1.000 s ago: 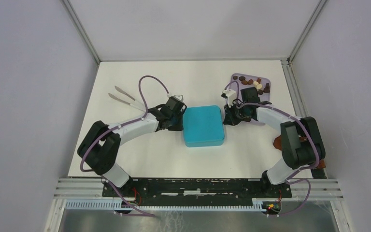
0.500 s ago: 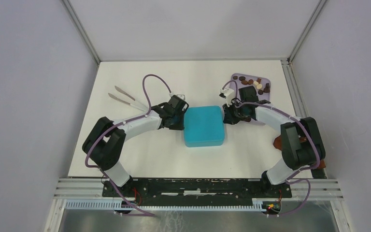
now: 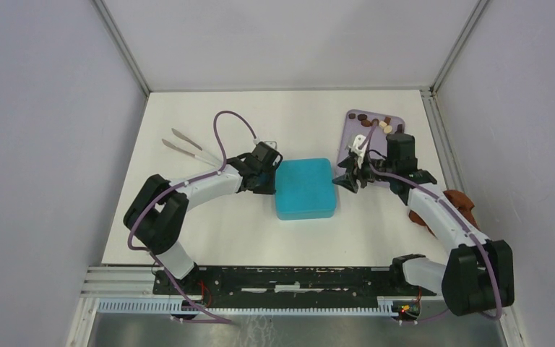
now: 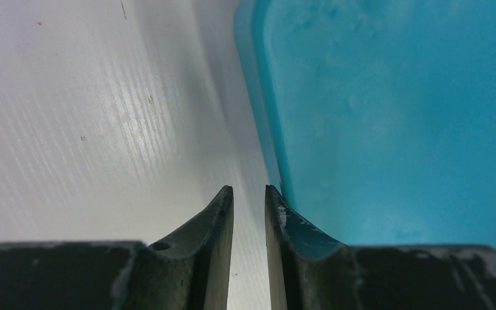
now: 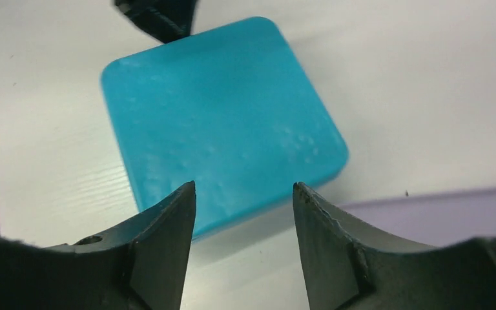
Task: Pack the chocolate
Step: Close the box lid on the packing box.
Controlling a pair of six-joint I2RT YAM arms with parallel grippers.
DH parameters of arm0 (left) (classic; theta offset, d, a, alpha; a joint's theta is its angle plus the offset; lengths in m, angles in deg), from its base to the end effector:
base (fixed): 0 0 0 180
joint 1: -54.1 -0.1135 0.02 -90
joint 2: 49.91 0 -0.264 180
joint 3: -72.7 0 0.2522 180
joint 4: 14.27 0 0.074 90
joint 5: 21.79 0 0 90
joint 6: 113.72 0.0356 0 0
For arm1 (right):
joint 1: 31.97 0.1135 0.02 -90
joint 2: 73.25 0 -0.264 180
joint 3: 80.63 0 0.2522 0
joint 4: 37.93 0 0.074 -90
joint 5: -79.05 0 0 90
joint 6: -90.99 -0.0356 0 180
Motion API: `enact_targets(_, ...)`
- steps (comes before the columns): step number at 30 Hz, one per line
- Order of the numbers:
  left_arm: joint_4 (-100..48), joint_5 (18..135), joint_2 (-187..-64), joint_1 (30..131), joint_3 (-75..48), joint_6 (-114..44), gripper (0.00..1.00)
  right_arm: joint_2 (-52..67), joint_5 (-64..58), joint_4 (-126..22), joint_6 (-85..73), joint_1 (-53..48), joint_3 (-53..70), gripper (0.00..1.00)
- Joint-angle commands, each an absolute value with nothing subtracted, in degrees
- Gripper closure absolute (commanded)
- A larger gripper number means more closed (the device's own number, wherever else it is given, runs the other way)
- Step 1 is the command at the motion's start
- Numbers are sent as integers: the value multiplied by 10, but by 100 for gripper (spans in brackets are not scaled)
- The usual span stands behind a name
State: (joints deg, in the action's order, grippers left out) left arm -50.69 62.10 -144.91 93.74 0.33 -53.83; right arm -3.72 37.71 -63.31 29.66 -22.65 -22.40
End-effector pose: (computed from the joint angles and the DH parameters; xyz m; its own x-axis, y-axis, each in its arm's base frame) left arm 0.2581 -0.2089 0.1856 -0.8684 0.0717 -0.4907 0.1810 0.9671 -0.1790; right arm 0.2455 0.0674 0.2532 -0.1808 -0.3508 -0.9188 -0.8980 0.4399 0.0087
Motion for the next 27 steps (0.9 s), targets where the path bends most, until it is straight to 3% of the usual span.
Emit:
enact_targets(1,-497,620,-1451,940,-19,-515,69,-68,498,-571,413,-216,-294,36)
enact_targets(9,-493,626,-1452,941,-19,-515,69,50,373,-669,399,-151,-210,53)
enact_targets(20,-495,611,-1439,940,-19,-514,67,116,201,-702,367,-140,-163,57)
enact_targets(27,-512,581,-1381,940,3,-521,55,140,188,-719,365,-140,-149,58)
